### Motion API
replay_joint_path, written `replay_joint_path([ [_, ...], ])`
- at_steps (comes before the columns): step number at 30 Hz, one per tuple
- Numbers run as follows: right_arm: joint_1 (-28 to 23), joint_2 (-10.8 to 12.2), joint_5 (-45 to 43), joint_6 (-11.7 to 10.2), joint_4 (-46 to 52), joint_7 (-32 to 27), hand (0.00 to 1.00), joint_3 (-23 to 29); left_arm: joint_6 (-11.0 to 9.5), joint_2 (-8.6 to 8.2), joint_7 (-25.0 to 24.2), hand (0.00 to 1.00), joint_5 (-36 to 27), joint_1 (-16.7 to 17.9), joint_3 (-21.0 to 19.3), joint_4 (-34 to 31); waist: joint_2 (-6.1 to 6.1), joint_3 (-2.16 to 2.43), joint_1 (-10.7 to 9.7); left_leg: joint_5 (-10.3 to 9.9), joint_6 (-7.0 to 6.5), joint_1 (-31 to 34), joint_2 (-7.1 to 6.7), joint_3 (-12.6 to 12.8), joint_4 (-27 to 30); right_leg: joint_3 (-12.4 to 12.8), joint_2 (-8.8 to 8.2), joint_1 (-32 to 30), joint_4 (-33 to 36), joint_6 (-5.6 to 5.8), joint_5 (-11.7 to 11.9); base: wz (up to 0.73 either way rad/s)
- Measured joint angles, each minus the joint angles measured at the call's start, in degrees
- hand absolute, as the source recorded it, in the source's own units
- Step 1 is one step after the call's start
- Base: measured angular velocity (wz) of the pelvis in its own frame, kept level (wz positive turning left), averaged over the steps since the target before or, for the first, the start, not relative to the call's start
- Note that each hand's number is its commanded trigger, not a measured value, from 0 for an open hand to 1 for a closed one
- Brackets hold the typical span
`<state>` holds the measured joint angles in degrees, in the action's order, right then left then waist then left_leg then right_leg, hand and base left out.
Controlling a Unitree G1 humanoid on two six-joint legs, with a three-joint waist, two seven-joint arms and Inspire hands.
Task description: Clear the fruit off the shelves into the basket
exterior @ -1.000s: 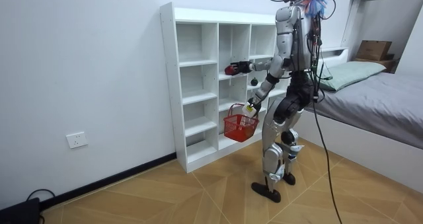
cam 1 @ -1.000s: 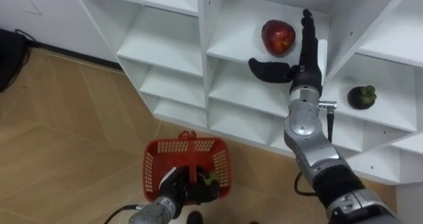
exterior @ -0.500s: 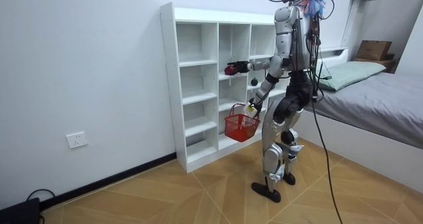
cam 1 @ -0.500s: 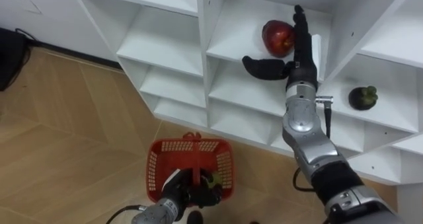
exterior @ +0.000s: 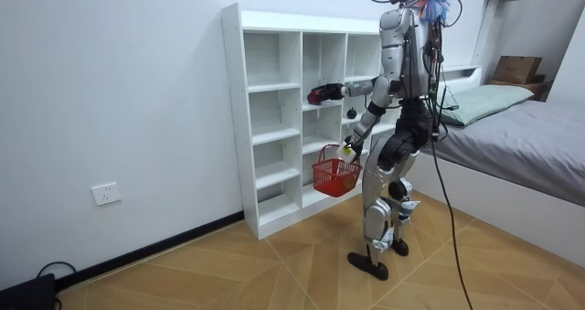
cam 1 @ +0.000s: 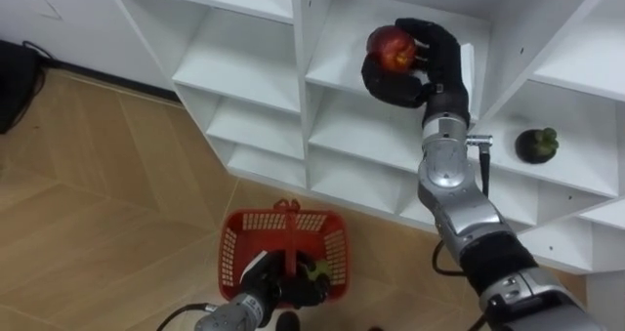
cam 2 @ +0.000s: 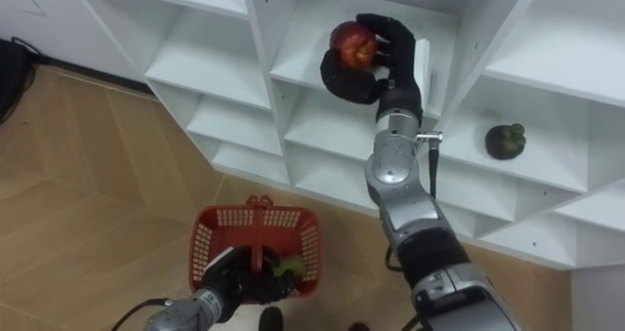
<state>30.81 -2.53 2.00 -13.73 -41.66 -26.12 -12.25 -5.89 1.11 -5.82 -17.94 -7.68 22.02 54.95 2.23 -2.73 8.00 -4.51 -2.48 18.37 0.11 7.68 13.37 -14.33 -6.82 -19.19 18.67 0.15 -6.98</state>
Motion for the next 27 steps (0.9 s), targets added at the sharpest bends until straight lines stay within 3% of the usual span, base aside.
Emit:
replay_joint_path([
  [16, -0.41, -0.68, -0.04, -0.7, -0.94, -1.29, 1.0, -0.07, 0.0, 0.33, 0.18, 1.0, -0.39, -0.55, -0.45, 0.2, 0.39, -0.25, 0.04, -0.01, 0.02, 0.07, -0.01, 0.05, -0.11, 0.02, 0.03, 0.02, -0.07, 0.04, -0.04, 0.0],
  [27, -0.93, -0.65, 2.11, -0.53, 0.32, -0.02, 1.0, -1.66, -0.01, 0.78, 0.98, 1.0, -0.42, -0.85, -0.04, 0.17, 0.58, -0.13, -0.45, -0.01, 0.02, 0.05, 0.03, 0.1, -0.02, 0.06, 0.03, -0.11, -0.04, 0.04, -0.05, 0.0],
])
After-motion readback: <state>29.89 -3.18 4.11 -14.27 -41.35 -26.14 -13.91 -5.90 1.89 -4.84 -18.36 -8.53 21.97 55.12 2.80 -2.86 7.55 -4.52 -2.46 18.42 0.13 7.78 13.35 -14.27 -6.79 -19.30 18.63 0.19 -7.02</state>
